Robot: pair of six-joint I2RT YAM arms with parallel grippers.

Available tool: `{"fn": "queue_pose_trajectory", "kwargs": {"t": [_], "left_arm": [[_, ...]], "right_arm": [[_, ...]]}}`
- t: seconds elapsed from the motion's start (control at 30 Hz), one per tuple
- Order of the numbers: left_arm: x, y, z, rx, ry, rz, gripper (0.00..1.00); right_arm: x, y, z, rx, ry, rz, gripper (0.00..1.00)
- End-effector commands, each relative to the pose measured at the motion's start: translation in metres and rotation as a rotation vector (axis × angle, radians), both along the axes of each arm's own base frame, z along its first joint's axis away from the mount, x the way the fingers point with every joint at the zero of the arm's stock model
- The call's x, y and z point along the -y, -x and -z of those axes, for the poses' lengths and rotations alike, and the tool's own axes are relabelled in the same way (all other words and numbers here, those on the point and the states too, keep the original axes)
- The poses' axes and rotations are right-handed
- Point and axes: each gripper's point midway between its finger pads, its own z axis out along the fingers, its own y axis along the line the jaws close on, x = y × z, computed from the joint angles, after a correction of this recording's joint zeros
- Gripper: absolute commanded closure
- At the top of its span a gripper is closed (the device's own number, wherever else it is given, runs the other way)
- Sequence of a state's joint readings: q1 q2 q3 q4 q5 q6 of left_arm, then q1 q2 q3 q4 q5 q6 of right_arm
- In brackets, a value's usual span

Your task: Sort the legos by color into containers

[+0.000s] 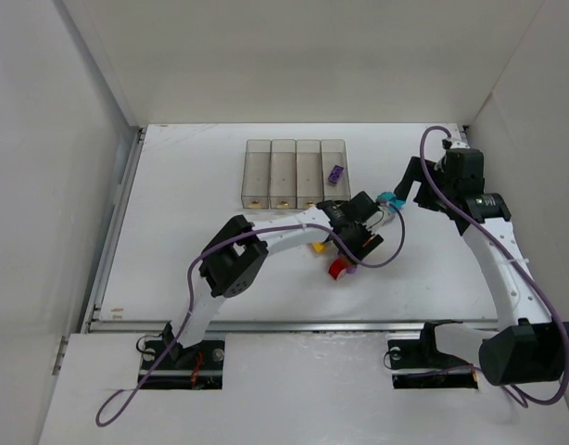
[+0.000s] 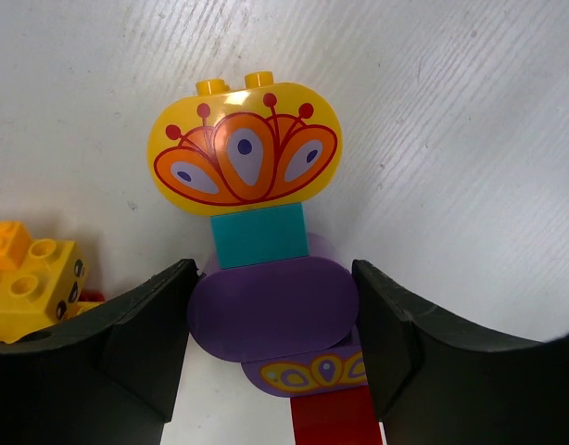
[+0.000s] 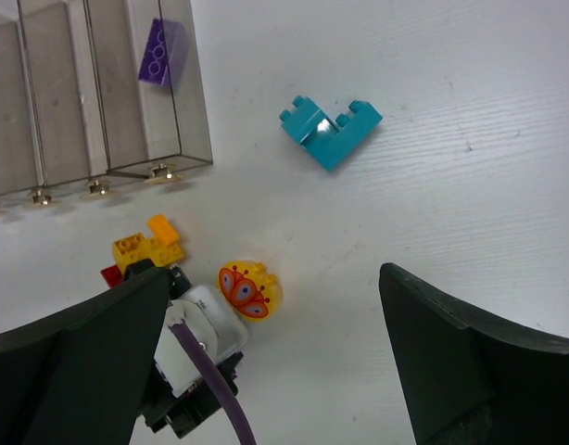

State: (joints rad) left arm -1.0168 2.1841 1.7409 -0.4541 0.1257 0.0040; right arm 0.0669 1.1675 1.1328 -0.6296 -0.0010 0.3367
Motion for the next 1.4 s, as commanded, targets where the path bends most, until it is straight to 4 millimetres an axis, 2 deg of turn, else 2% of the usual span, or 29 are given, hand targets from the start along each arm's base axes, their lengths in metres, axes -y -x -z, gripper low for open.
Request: {"fn": "queue_pose_trajectory", "kwargs": {"t": [0.0,0.03,0.07,0.13,0.17,0.2,0.23,0.27,0.3,0.33,0.43,0.47,0.5,0.53,0.57,0.6,0.63,0.7,0.73,0.83,0.97,1.17,1.23,1.37], "left_arm": [[-0.003,-0.003,-0.064,0.089,0.082,0.048,1.0],[-0.003,-0.003,-0.078,0.111,0.104,0.056,1.0],[-0.005,-0.003,-0.081,0.126,0.102,0.076,1.0],[-0.011,-0.002,-0.096,0.158,0.123,0.078,1.0],[-0.012,-0.002,-0.101,0.178,0.135,0.089,1.0],[-0.012,-0.003,-0.108,0.203,0.152,0.103,1.0],[-0.018,0.0,-0.104,0.204,0.145,0.111,1.0],[-0.021,0.001,-0.119,0.232,0.173,0.117,1.0],[-0.021,0.001,-0.125,0.254,0.189,0.127,1.0],[-0.025,0.002,-0.129,0.276,0.188,0.149,1.0],[-0.036,0.006,-0.154,0.345,0.215,0.192,1.0],[-0.045,0.005,-0.152,0.352,0.201,0.199,1.0],[-0.049,0.006,-0.166,0.399,0.221,0.223,1.0],[-0.052,0.004,-0.173,0.413,0.241,0.226,1.0],[-0.053,0.009,-0.176,0.407,0.255,0.238,1.0],[-0.053,0.009,-0.188,0.434,0.278,0.241,1.0],[-0.055,0.007,-0.188,0.43,0.282,0.238,1.0],[-0.056,0.008,-0.192,0.431,0.291,0.231,1.0],[-0.055,0.007,-0.196,0.436,0.298,0.23,1.0],[-0.055,0.004,-0.2,0.44,0.301,0.199,1.0],[-0.054,0.001,-0.202,0.448,0.31,0.184,1.0],[-0.052,-0.003,-0.21,0.47,0.326,0.162,1.0],[-0.051,-0.004,-0.212,0.476,0.333,0.161,1.0],[-0.051,-0.004,-0.212,0.47,0.337,0.155,1.0]], "right_arm": [[-0.003,-0.001,-0.027,0.053,0.006,-0.093,0.0],[0.001,-0.002,-0.039,0.073,0.016,-0.09,0.0],[0.001,-0.003,-0.04,0.066,0.023,-0.095,0.0],[0.018,0.0,-0.044,0.042,0.069,-0.037,0.0],[0.019,-0.001,-0.058,0.068,0.08,-0.044,0.0],[0.024,-0.002,-0.06,0.065,0.088,-0.036,0.0],[0.023,-0.003,-0.067,0.081,0.076,-0.045,0.0],[0.023,-0.005,-0.078,0.108,0.076,-0.056,0.0],[0.02,-0.007,-0.079,0.109,0.072,-0.081,0.0],[0.015,-0.01,-0.074,0.097,0.06,-0.112,0.0],[-0.03,-0.013,-0.079,0.157,-0.052,-0.379,0.0],[-0.056,-0.003,-0.083,0.182,-0.139,-0.527,0.0],[-0.065,0.001,-0.072,0.169,-0.183,-0.577,0.0],[-0.073,0.004,-0.071,0.176,-0.216,-0.623,0.0],[-0.079,0.005,-0.072,0.198,-0.238,-0.663,0.0],[-0.09,0.015,-0.076,0.215,-0.288,-0.737,0.0],[-0.095,0.02,-0.067,0.204,-0.322,-0.771,0.0],[-0.104,0.029,-0.076,0.242,-0.379,-0.822,0.0],[-0.105,0.031,-0.069,0.225,-0.4,-0.824,0.0],[-0.114,0.037,-0.071,0.234,-0.478,-0.873,0.0],[-0.124,0.045,-0.059,0.2,-0.549,-0.895,0.0],[-0.122,0.038,-0.048,0.184,-0.554,-0.859,0.0],[-0.123,0.034,-0.038,0.151,-0.575,-0.845,0.0],[-0.129,0.035,-0.038,0.148,-0.585,-0.87,0.09]]}}
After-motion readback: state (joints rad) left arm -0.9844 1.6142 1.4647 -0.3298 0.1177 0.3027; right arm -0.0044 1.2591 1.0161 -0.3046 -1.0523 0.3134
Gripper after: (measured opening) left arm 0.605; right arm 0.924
